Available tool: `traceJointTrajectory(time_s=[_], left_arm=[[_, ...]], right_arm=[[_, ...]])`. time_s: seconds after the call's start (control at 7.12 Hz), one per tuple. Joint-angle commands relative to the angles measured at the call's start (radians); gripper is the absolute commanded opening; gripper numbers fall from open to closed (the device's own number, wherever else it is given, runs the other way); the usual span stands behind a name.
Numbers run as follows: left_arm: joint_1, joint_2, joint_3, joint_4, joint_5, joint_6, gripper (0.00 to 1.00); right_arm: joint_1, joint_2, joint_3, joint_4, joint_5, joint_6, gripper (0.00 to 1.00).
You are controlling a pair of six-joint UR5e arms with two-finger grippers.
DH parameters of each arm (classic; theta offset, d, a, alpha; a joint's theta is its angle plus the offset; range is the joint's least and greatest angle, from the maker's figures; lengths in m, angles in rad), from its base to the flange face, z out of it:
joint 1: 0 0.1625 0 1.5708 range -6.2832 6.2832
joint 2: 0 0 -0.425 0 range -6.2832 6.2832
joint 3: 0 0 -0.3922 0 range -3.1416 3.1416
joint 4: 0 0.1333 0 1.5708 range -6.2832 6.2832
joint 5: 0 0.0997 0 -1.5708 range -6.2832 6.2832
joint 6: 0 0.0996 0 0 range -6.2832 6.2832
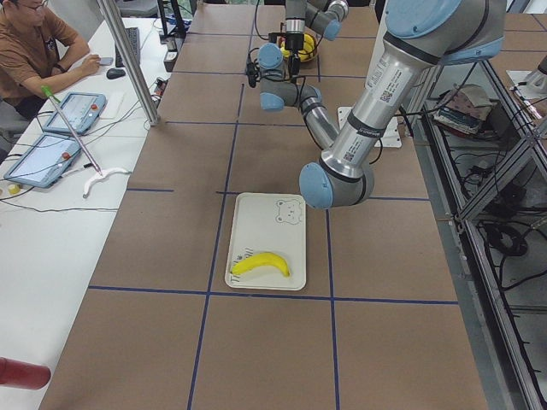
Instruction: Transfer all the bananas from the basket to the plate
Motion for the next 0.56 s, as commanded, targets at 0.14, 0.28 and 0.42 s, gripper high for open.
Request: traceJointTrajectory(time_s=[0.14,0.28,0.42], left_arm=[[0.000,0.014,-0.001,-0.060,-0.001,-0.002,0.00],[0.000,0.014,-0.001,-0.057,-0.001,-0.002,0.00],[0.000,0.014,0.000,-0.054,-0.001,-0.003,0.00]], right_arm=[[0.001,-0.001,0.002,-0.001,0.002,0.002,0.39],[0.001,-0.001,0.003,-0.001,0.002,0.002,0.99],[0.001,-0.001,0.009,0.001,0.002,0.003,1.00]])
